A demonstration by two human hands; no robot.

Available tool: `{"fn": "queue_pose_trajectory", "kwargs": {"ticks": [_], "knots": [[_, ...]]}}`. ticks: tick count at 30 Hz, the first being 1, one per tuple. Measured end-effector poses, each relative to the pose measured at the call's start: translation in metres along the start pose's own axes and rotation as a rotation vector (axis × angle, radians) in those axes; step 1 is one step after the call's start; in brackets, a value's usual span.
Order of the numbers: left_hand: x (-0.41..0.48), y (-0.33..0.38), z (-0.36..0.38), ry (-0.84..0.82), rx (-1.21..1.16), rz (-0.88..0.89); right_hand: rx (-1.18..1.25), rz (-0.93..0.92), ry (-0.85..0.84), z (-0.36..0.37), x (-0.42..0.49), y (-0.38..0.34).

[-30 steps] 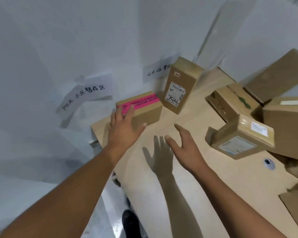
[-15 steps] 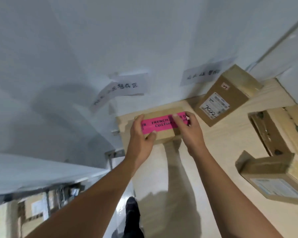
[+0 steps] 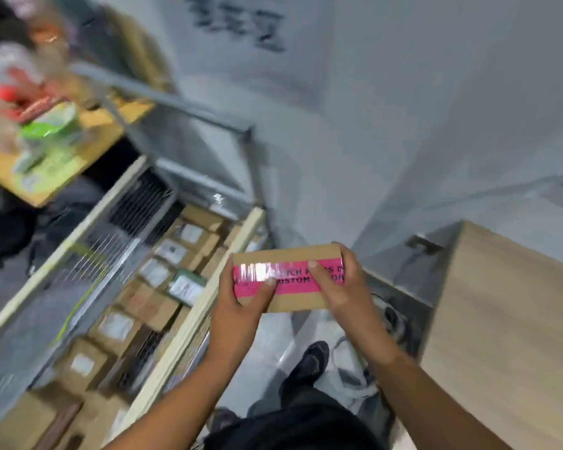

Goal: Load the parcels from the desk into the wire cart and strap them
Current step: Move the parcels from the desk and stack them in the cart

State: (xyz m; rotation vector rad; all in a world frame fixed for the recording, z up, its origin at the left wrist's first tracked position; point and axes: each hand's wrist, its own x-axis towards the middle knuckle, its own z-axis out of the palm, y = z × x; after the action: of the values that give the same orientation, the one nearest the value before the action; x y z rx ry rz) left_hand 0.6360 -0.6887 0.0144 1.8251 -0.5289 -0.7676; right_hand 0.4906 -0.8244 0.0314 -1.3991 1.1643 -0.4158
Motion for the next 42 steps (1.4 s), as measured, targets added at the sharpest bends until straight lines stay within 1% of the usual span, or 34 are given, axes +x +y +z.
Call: {"fn": "queue_pose_trajectory", "kwargs": {"ticks": [4,7,10,12,14,18,22,25,29,32,34,36,39,42], "knots": [[-0.034,-0.042,-0.098,0.287,-0.145,-0.068,-0.116,-0.033,-0.198,0.112,-0.026,-0.025],[-0.063,-0.072,-0.158,0.471,-0.374,-0.149,-0.208,-0.095,-0.354,0.188,-0.055,-0.033],[-0.089,-0.102,-0.214,0.568,-0.489,-0.223,-0.260,-0.088,-0.486,0.254,-0.082,-0.037],[-0.101,-0.118,-0.248,0.636,-0.519,-0.285,-0.288,-0.076,-0.556,0.290,-0.096,-0.036],[-0.106,-0.136,-0.276,0.661,-0.518,-0.314,-0.314,-0.059,-0.607,0.321,-0.102,-0.032],[-0.106,-0.174,-0.313,0.734,-0.520,-0.400,-0.423,-0.002,-0.735,0.380,-0.088,-0.017],[-0.090,-0.221,-0.344,0.808,-0.531,-0.460,-0.509,0.139,-0.848,0.451,-0.055,0.005],[-0.076,-0.268,-0.360,0.867,-0.553,-0.546,-0.494,0.197,-0.953,0.502,-0.026,0.037],[-0.040,-0.348,-0.370,0.930,-0.588,-0.650,-0.533,0.156,-1.081,0.569,0.009,0.095],[-0.001,-0.416,-0.365,0.985,-0.550,-0.682,-0.563,0.139,-1.066,0.619,0.044,0.160],[0.024,-0.466,-0.357,0.992,-0.537,-0.717,-0.606,0.151,-1.050,0.644,0.069,0.211],[0.043,-0.512,-0.351,0.987,-0.512,-0.750,-0.655,0.109,-1.025,0.665,0.091,0.259],[0.061,-0.570,-0.344,0.972,-0.384,-0.792,-0.722,0.018,-0.945,0.684,0.110,0.321],[0.061,-0.609,-0.335,0.988,-0.346,-0.773,-0.772,-0.063,-0.981,0.686,0.116,0.361]]}}
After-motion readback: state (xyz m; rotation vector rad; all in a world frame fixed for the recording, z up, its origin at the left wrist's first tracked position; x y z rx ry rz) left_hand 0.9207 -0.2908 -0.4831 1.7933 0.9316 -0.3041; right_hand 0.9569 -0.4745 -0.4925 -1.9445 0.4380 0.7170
